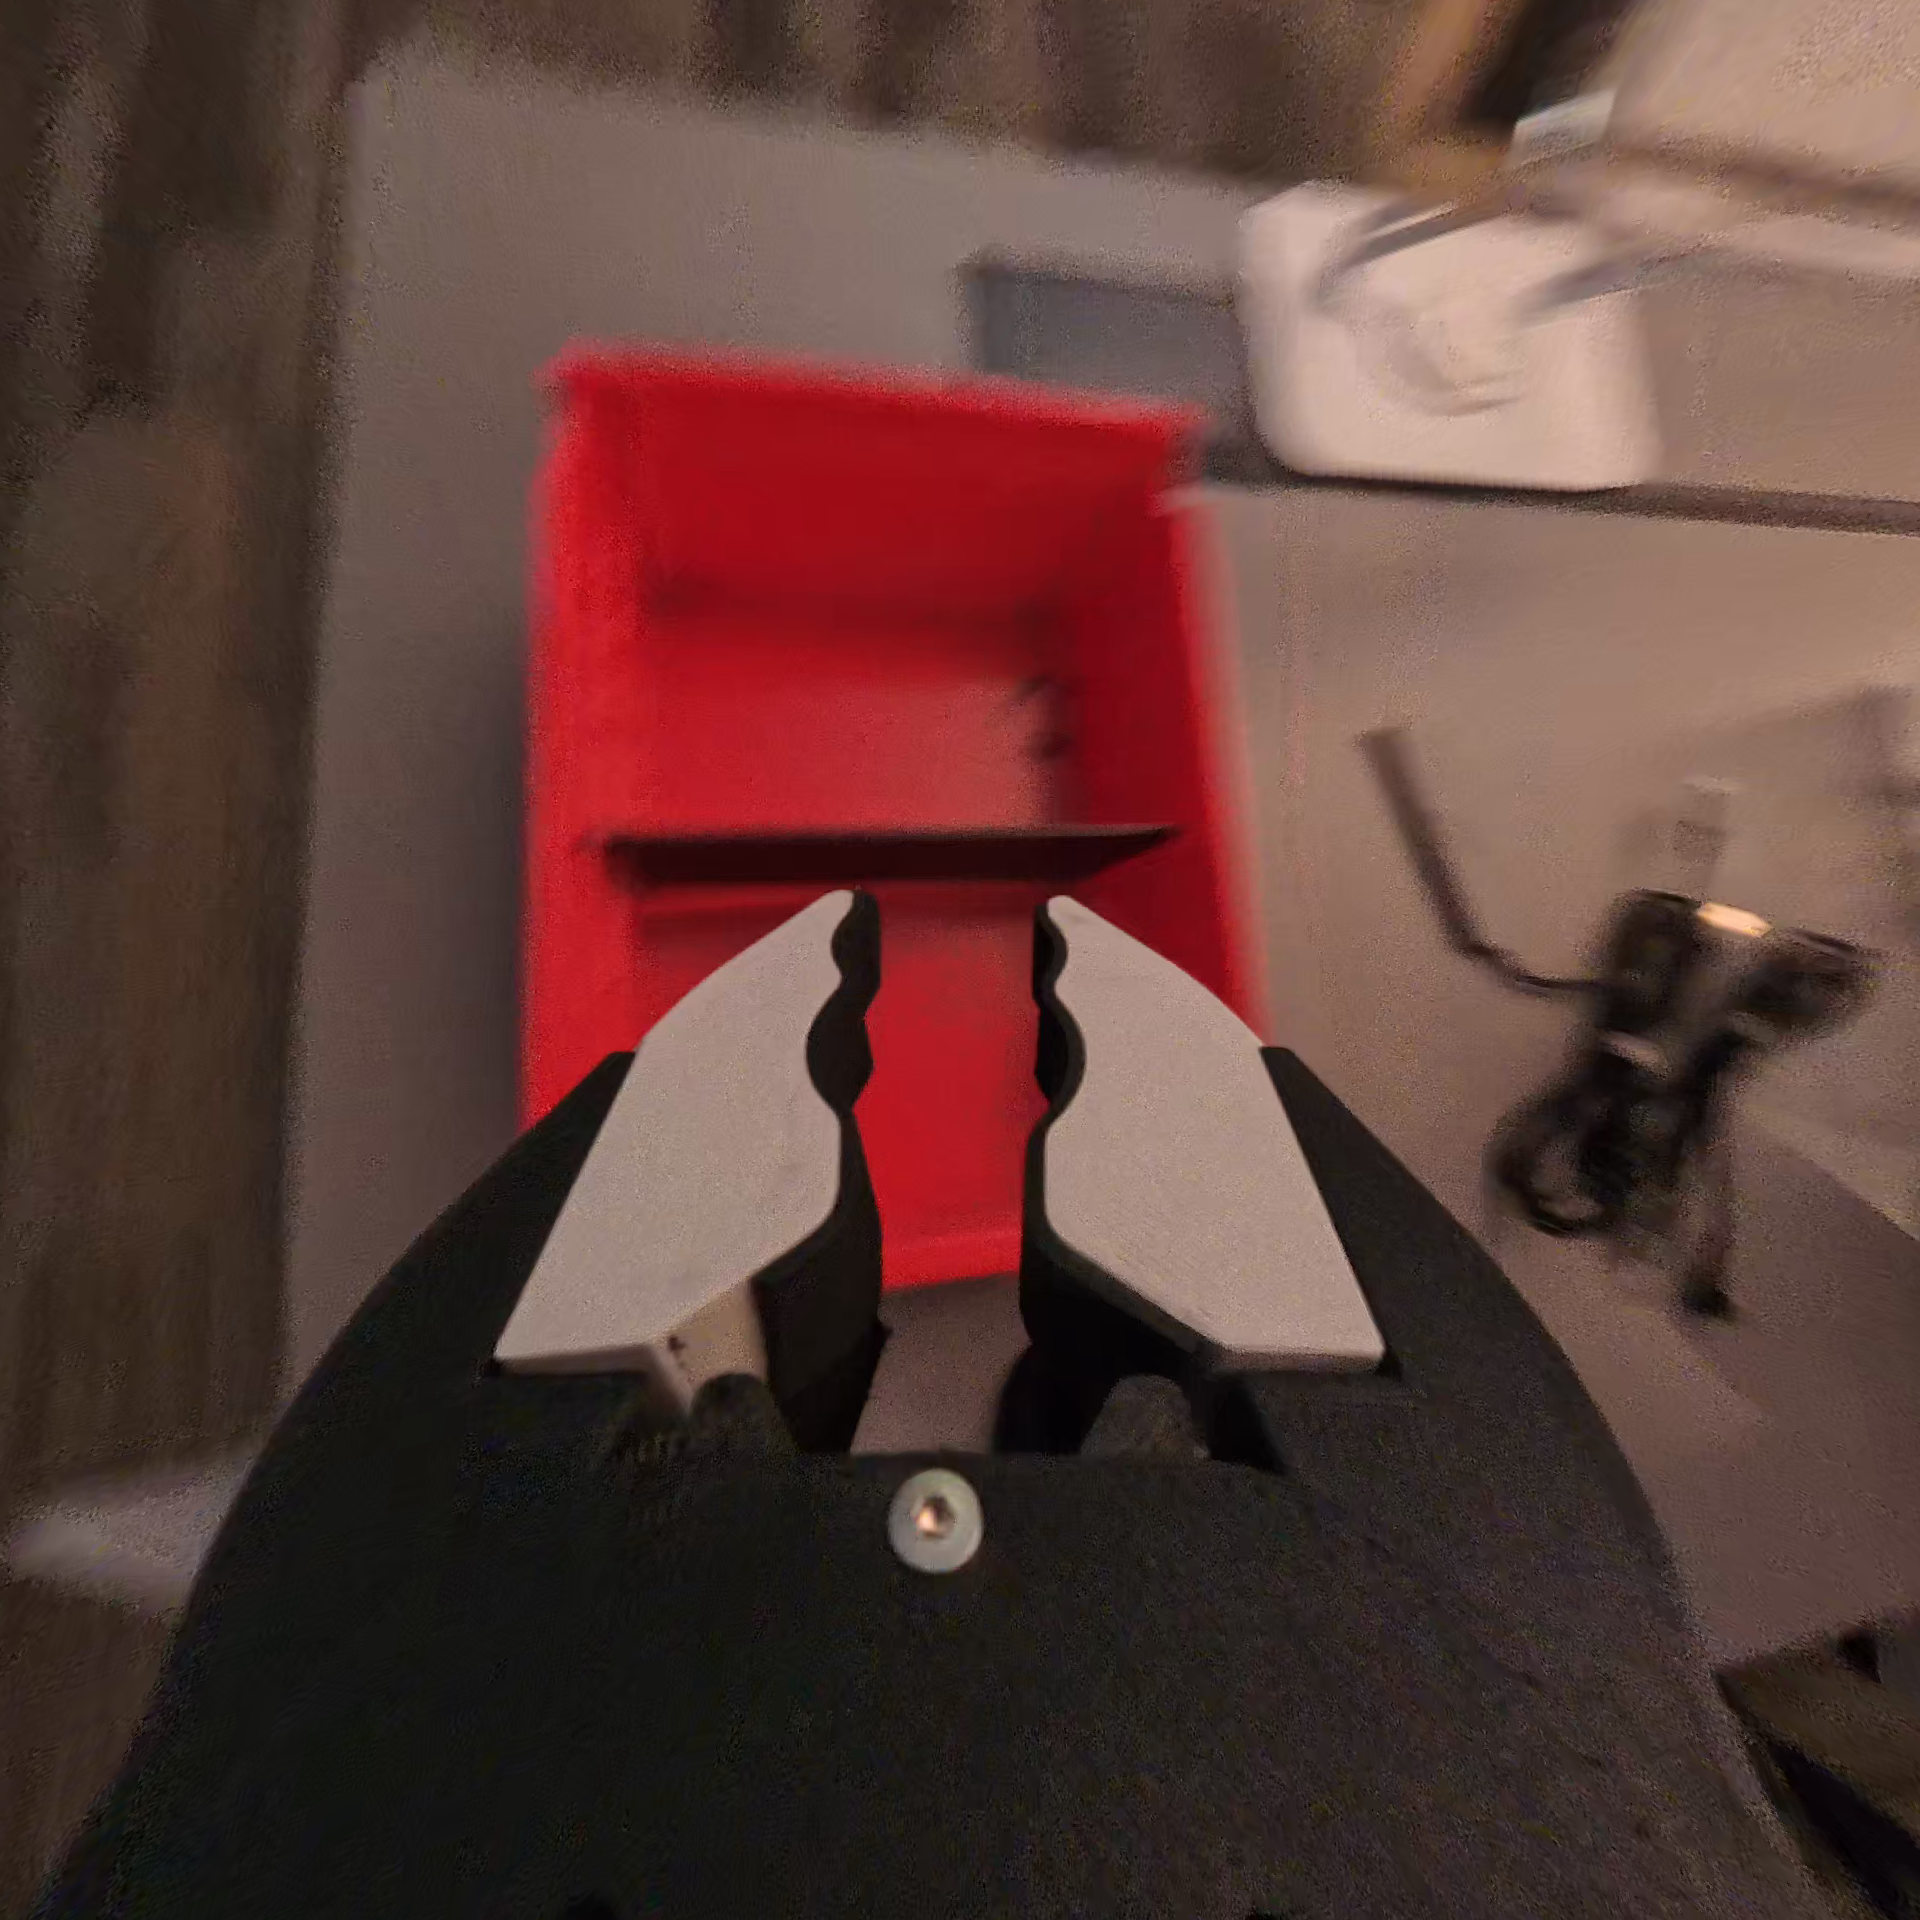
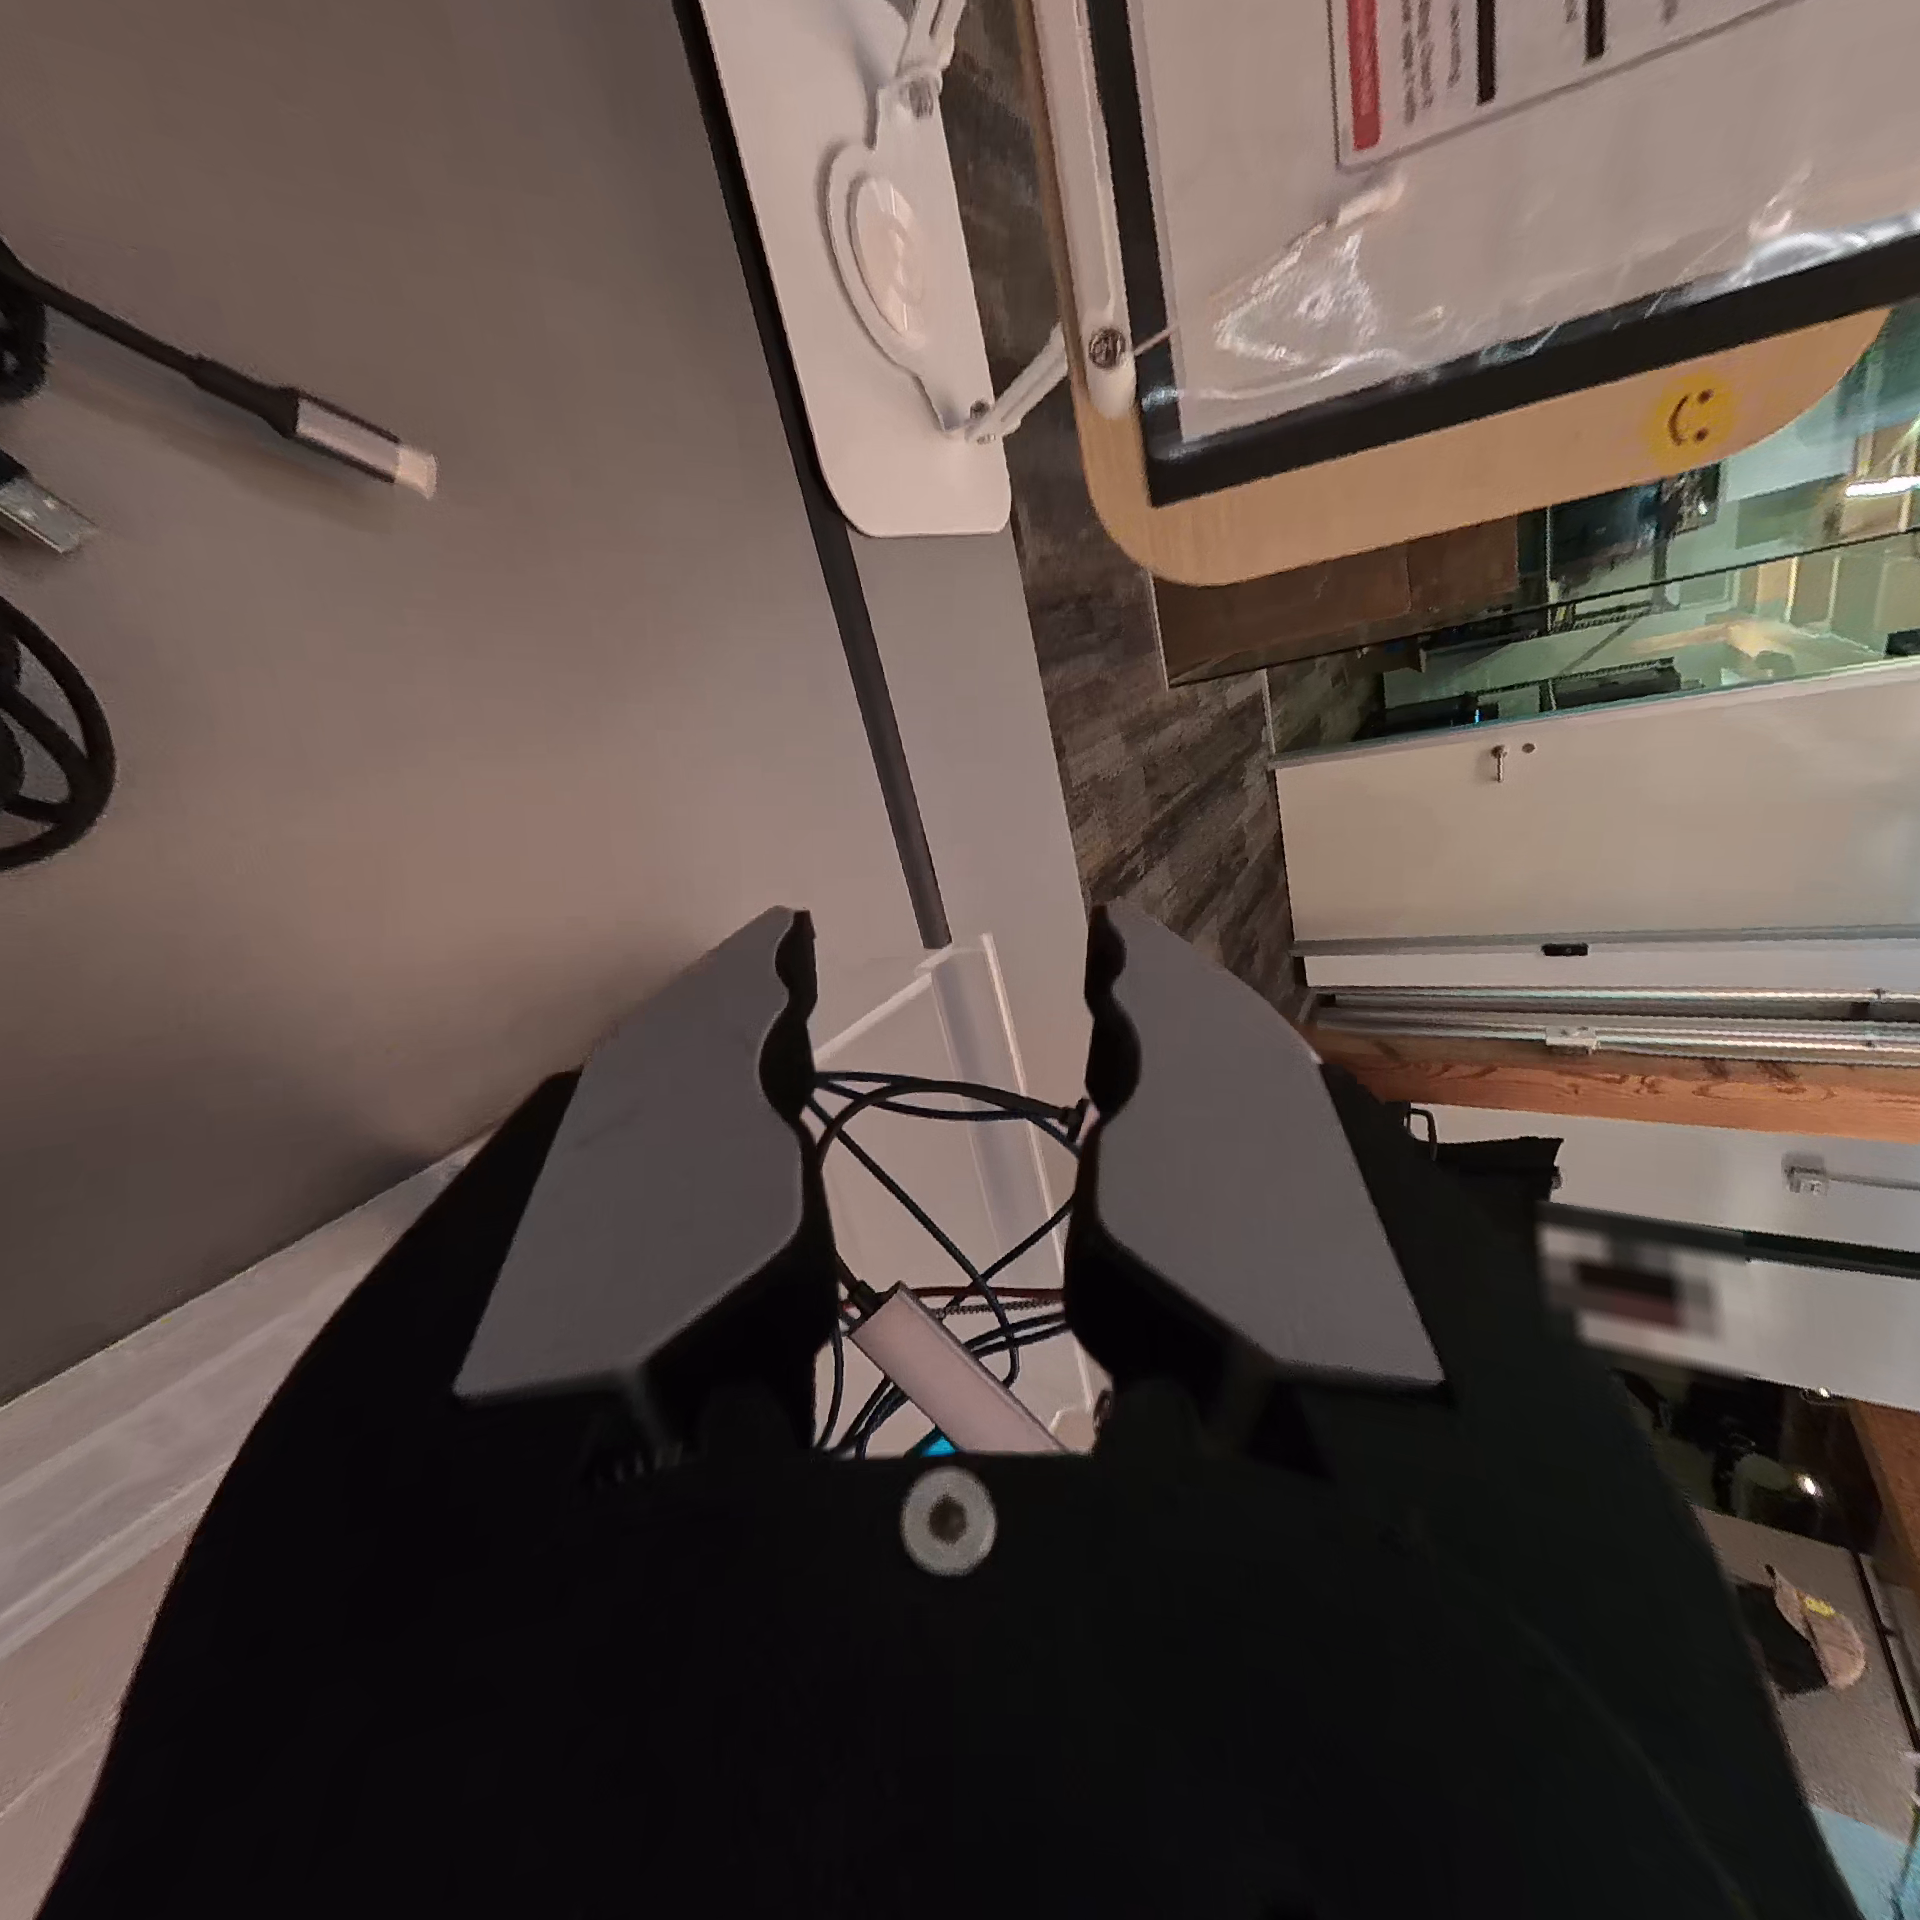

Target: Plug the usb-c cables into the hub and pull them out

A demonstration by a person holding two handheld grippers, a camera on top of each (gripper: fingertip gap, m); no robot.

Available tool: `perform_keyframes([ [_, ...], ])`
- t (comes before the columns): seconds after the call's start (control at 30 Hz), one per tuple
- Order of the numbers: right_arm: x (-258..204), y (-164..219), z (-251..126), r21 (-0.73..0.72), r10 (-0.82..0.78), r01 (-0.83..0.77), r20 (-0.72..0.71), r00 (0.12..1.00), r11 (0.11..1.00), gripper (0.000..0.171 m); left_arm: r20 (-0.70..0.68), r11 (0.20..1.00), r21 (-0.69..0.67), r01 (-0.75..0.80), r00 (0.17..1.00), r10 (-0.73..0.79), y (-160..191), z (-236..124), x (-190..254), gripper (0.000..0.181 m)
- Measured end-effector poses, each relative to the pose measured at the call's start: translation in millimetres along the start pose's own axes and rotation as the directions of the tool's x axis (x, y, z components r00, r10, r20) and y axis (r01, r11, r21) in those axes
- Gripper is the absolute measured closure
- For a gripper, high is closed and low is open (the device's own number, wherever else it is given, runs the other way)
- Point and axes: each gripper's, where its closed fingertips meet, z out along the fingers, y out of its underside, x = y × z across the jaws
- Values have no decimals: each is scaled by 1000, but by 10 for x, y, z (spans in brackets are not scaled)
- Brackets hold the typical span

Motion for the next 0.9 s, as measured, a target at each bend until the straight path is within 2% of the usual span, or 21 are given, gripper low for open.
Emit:
perform_keyframes([
  [0.07,17,-58,-28,23,3,-3,-7,1000,1000,120,-268,978,133,-159,945,190,-201,-113,809,136],
  [0.1,28,-84,-46,37,8,-8,-11,1000,999,120,-427,955,188,-228,857,289,-203,-183,1272,132],
  [0.17,61,-147,-99,79,27,-25,-18,999,997,120,-690,909,207,-362,605,397,24,-308,2058,128],
  [0.2,87,-175,-131,98,38,-35,-26,999,995,120,-758,886,184,-427,512,404,151,-302,2324,129],
  [0.23,118,-195,-166,114,47,-43,-37,998,993,120,-787,863,159,-480,466,404,244,-233,2532,129],
  [0.43,292,-263,-386,185,86,-67,-97,991,980,120,-802,754,95,-650,400,445,607,546,3404,136],
  [0.53,353,-274,-457,199,97,-72,-120,988,977,120,-793,746,67,-663,418,443,745,949,3652,139],
  [0.63,395,-277,-496,208,105,-76,-134,985,975,121,-793,723,115,-681,375,480,906,1186,3920,141],
  [0.77,445,-259,-540,210,111,-78,-152,982,975,121,-711,603,181,-777,321,626,1166,1458,4092,137],
  [0.9,487,-248,-580,215,119,-82,-167,979,973,121,-643,519,127,-845,328,692,1386,1691,4104,136],
])
